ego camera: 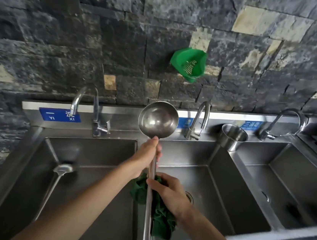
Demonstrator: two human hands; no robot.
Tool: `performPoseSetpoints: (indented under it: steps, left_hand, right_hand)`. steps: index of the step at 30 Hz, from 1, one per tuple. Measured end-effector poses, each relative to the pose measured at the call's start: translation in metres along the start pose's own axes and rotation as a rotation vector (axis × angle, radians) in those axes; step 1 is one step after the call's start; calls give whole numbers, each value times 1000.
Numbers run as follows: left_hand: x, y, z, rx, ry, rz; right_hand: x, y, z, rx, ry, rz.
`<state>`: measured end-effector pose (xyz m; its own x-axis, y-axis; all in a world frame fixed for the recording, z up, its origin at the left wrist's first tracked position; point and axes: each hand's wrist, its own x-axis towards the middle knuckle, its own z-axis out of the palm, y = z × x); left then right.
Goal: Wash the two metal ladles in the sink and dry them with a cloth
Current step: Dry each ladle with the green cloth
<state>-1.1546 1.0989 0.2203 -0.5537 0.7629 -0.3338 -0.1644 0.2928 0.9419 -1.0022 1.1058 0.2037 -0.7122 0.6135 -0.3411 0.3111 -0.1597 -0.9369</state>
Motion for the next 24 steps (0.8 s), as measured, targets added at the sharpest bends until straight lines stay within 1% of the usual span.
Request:
performPoseSetpoints:
  steps: [2,5,6,8,9,11,13,17,19,23,24]
  left_hand:
    - [-1,-25,9,193,-36,-29]
    - [-10,-60,23,404,-109,-53]
    - [-11,-74,28,481,-105,-40]
    - [-13,-102,37,608,-19,18]
    - [-17,-114,40,630,22,48]
    - [-22,-134,45,630,19,56]
    - [-21,-145,49,613,-69,37]
    - [-6,-146,55,487,-249,-127]
    - [6,-143,56,391,-280,-196]
    - [33,-150,57,404,-305,-265]
    - [41,-152,58,367,-316,-309]
  right_hand:
    - [6,20,-11,-19,15,41]
    - [17,44,-29,28,57,125]
    - [23,51,-35,39,75,154]
    - [36,66,-46,62,114,217]
    - [43,72,-51,69,133,248]
    - [60,84,-61,69,175,311]
    - [80,97,-69,42,215,356]
    - [114,116,-79,36,284,431]
    - [127,119,-82,66,286,472]
    - [151,120,-86,116,264,517]
    - [161,122,-86,116,254,526]
